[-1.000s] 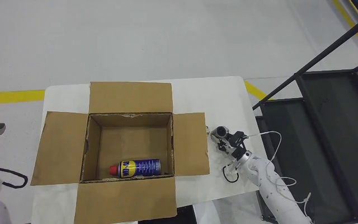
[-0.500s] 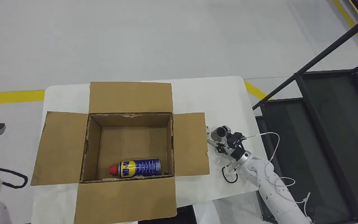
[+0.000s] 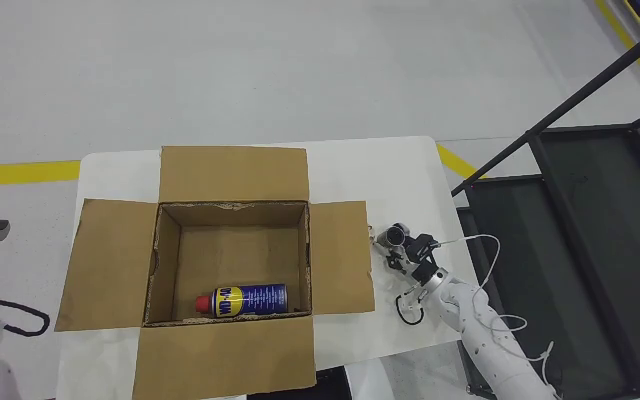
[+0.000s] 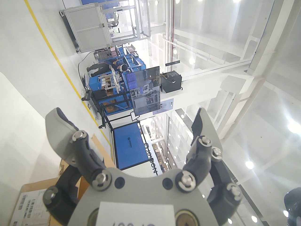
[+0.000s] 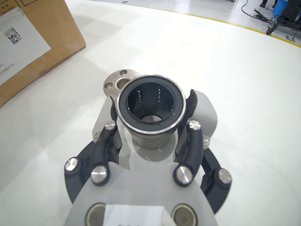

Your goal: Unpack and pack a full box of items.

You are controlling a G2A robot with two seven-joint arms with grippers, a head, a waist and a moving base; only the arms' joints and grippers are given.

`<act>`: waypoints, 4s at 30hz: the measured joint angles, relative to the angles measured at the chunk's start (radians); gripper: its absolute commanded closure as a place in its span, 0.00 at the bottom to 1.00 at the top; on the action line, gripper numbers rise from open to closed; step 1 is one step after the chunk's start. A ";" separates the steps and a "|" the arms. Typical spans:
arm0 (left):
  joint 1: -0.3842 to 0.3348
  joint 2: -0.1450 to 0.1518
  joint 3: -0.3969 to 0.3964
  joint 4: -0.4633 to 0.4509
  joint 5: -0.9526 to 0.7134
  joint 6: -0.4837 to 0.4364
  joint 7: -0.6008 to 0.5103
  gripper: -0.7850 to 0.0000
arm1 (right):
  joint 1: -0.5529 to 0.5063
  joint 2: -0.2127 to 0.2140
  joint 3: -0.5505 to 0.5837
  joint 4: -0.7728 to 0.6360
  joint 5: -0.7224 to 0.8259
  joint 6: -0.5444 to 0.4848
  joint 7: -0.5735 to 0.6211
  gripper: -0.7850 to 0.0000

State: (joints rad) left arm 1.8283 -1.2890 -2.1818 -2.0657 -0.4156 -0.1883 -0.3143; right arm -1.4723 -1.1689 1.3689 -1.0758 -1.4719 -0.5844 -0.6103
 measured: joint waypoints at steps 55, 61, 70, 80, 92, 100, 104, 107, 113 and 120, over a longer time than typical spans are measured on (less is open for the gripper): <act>0.000 0.000 0.000 0.000 0.000 0.000 0.000 0.00 | -0.347 0.063 0.261 -0.948 0.274 -0.105 0.380 1.00; 0.000 0.000 0.000 0.000 0.000 0.000 0.000 0.00 | -0.334 0.061 0.175 -1.042 0.244 -0.084 0.483 1.00; 0.000 0.000 0.000 0.000 0.000 0.000 0.000 0.00 | -0.291 0.054 0.012 -1.098 0.176 -0.046 0.630 1.00; 0.000 0.000 0.000 0.000 0.000 0.000 0.000 0.00 | -0.197 0.043 -0.143 -1.114 0.153 0.016 0.807 1.00; 0.000 0.000 0.000 0.000 0.000 0.000 0.000 0.00 | -0.133 0.029 -0.241 -1.061 0.179 0.069 0.843 1.00; 0.000 0.000 0.000 0.000 0.000 0.000 0.000 0.00 | -0.133 0.029 -0.241 -1.061 0.179 0.069 0.843 1.00; 0.000 0.000 0.000 0.000 0.000 0.000 0.000 0.00 | -0.133 0.029 -0.241 -1.061 0.179 0.069 0.843 1.00; 0.000 0.000 0.000 0.000 0.000 0.000 0.000 0.00 | -0.133 0.029 -0.241 -1.061 0.179 0.069 0.843 1.00; 0.000 0.000 0.000 0.000 0.000 0.000 0.000 0.00 | -0.122 0.029 -0.250 -1.065 0.186 0.057 0.834 1.00; 0.000 0.000 0.000 0.000 0.000 0.000 0.000 0.00 | 0.073 0.004 -0.358 -1.023 0.240 0.002 0.885 1.00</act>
State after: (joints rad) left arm 1.8283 -1.2890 -2.1818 -2.0657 -0.4156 -0.1883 -0.3143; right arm -1.3995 -1.1647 1.0105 -2.0988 -1.2315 -0.5823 0.2751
